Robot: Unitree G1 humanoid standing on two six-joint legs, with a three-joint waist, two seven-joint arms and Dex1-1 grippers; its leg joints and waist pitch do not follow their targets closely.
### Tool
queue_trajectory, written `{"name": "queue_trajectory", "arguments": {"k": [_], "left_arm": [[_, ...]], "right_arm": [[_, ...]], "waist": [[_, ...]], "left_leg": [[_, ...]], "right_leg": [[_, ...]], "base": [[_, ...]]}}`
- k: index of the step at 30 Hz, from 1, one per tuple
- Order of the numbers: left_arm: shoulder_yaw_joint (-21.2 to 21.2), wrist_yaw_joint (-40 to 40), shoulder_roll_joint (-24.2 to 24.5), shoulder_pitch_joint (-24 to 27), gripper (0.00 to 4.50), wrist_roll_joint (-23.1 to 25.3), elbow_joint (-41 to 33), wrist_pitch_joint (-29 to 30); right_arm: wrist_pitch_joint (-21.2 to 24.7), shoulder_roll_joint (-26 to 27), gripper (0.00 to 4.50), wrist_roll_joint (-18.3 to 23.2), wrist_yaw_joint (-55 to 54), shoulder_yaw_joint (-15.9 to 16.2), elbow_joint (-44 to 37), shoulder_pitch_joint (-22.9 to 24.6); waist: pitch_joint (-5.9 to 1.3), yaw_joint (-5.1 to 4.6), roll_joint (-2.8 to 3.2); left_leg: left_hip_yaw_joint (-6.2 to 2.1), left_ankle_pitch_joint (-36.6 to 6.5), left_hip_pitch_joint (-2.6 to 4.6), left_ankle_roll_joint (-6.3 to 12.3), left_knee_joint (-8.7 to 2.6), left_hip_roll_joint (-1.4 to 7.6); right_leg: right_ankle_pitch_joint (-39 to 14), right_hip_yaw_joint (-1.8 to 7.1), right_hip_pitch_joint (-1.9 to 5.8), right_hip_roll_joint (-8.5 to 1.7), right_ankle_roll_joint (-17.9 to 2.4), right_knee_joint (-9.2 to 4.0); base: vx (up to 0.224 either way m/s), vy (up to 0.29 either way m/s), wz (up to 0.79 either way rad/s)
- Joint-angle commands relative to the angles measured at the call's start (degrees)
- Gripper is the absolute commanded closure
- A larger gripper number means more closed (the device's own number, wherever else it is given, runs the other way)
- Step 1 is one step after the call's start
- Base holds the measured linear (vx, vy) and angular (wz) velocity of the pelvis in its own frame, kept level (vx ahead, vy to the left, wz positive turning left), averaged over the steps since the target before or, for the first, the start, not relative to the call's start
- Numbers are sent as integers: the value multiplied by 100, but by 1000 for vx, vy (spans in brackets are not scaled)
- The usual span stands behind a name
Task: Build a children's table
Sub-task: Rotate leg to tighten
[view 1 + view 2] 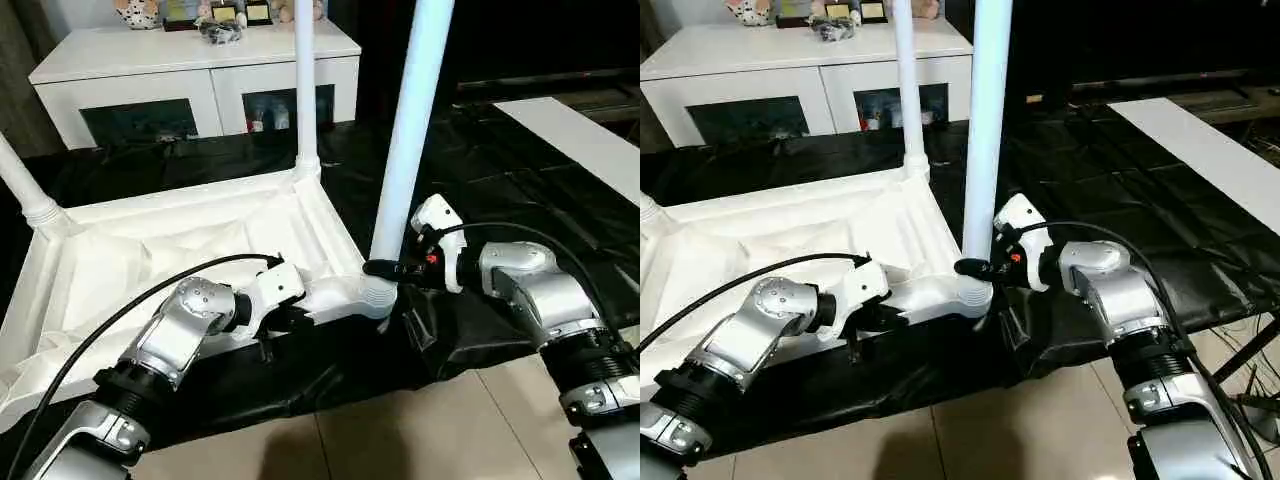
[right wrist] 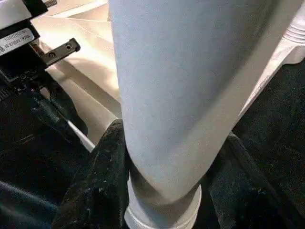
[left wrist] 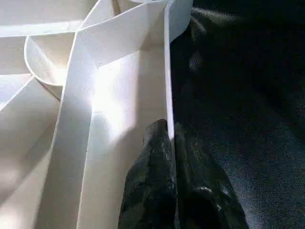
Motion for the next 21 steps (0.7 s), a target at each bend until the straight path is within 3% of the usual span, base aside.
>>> {"name": "queue_trajectory", "arguments": {"k": [1,10,14,18,19,20,21], "left_arm": [[-14,30,-112,-171,450,-21,-224,-139],[16,61,-103,-146,450,-20,-234,-163],[90,131,-77,-159,450,-19,-138,-219],[242,430,-115,-234,450,10,38,-128],[324,678,-165,-296,450,63,141,0],[338,739,-192,-308,450,73,151,49],[387,944,-280,-348,450,106,187,211]], "right_arm": [[335,72,267,-628,76,848,806,493],[103,149,267,-528,-276,487,1055,690],[11,290,267,-599,-701,347,1105,783],[147,517,267,-560,-1330,114,1207,796],[297,707,267,-548,-1871,-73,1313,790],[314,748,267,-547,-1981,-108,1345,784],[370,882,267,-547,-2348,-224,1451,763]], "waist": [[-129,2,6],[-121,-17,8],[-97,-30,33],[-73,-87,18],[-74,-118,-3],[-83,-153,30],[-65,-187,36]], "left_leg": [[-178,-2666,13,-140,-599,301],[-193,-2896,26,-209,-650,312],[-205,-3165,54,-254,-662,304],[-250,-3434,53,-297,-687,287],[-273,-3512,51,-317,-699,295],[-284,-3571,70,-351,-709,280],[-308,-3660,44,-375,-735,296]], "right_leg": [[-2433,225,51,-320,-1078,-569],[-2410,216,39,-311,-1023,-601],[-2713,213,-8,-315,-911,-647],[-3238,176,-30,-319,-678,-696],[-3291,163,-29,-322,-619,-710],[-3262,140,-36,-316,-598,-721],[-3255,124,-20,-323,-573,-718]], "base": [[0,0,0],[0,0,0],[0,0,0],[0,0,0],[0,0,0],[0,0,0],[0,0,0]]}}
